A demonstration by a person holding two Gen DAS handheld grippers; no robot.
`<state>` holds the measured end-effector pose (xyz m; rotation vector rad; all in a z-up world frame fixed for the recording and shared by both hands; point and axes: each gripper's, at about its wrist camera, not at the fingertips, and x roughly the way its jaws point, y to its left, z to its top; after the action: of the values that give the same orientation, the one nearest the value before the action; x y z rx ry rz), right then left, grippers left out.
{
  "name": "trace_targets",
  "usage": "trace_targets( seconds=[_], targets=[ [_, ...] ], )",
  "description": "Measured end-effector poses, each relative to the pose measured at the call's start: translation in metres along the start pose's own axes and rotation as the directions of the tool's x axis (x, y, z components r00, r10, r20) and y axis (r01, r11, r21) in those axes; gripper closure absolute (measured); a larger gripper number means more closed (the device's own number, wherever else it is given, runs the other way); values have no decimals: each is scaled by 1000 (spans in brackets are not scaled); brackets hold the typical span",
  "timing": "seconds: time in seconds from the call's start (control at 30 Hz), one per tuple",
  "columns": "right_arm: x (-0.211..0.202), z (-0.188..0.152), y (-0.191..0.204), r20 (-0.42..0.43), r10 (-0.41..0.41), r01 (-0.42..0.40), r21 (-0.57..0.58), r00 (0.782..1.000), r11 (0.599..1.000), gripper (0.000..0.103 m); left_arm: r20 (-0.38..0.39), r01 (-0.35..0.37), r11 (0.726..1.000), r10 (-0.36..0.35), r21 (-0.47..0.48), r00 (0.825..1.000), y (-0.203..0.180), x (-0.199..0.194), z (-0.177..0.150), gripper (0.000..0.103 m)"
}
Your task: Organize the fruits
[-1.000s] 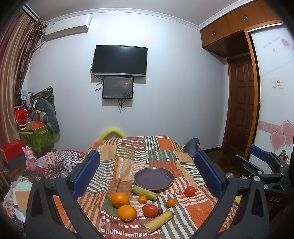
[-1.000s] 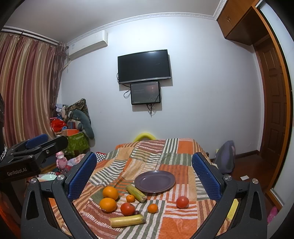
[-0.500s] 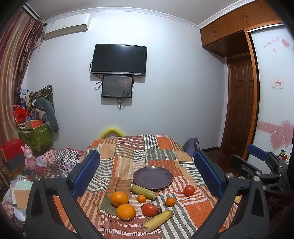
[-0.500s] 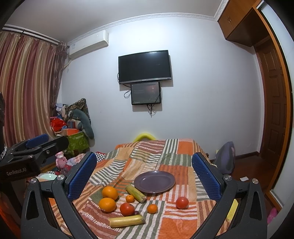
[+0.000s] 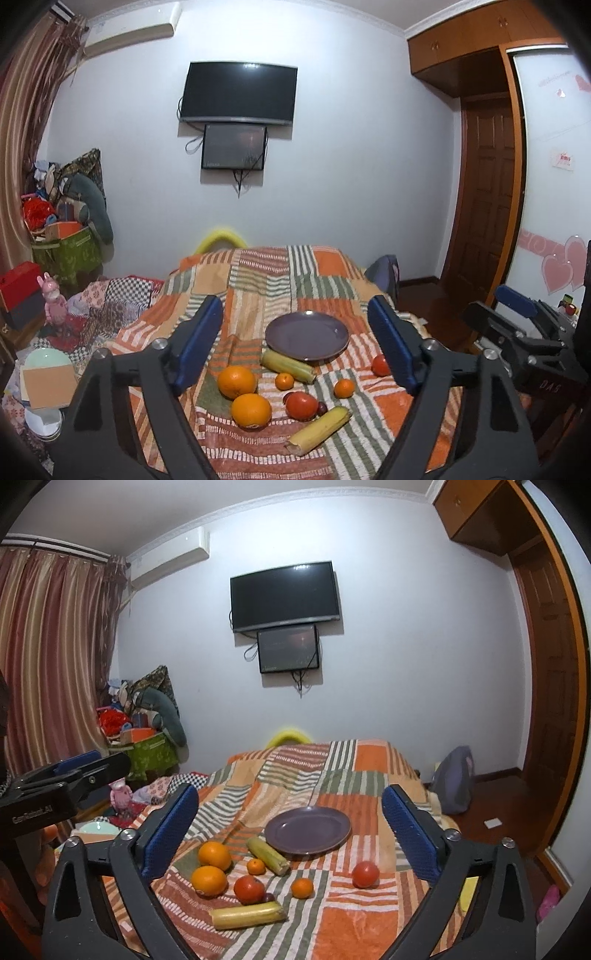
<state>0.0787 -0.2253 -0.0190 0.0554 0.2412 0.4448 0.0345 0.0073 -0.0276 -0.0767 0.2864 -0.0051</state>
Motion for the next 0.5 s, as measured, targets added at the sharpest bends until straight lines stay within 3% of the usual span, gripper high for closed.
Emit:
trace_targets(
  seconds=[0.1, 0.23, 0.43, 0.5],
  targets=[
    [11, -4, -5, -45, 1, -1, -6, 999, 1000, 18, -40, -7, 1000, 8, 9, 999, 6, 13, -3, 37],
    [28, -13, -10, -115, 19, -20, -4, 993, 1000, 31, -93, -18, 999, 21, 29, 996, 14, 30, -9, 45],
    [54, -30, -15, -222, 59, -59, 7, 973, 998, 44, -188, -38, 997, 50, 66, 981, 32, 60, -23, 57],
    [63, -37, -15, -261, 85, -83, 20, 962, 996, 49, -224, -30, 997, 46, 71, 974, 38, 68, -28, 67]
  ],
)
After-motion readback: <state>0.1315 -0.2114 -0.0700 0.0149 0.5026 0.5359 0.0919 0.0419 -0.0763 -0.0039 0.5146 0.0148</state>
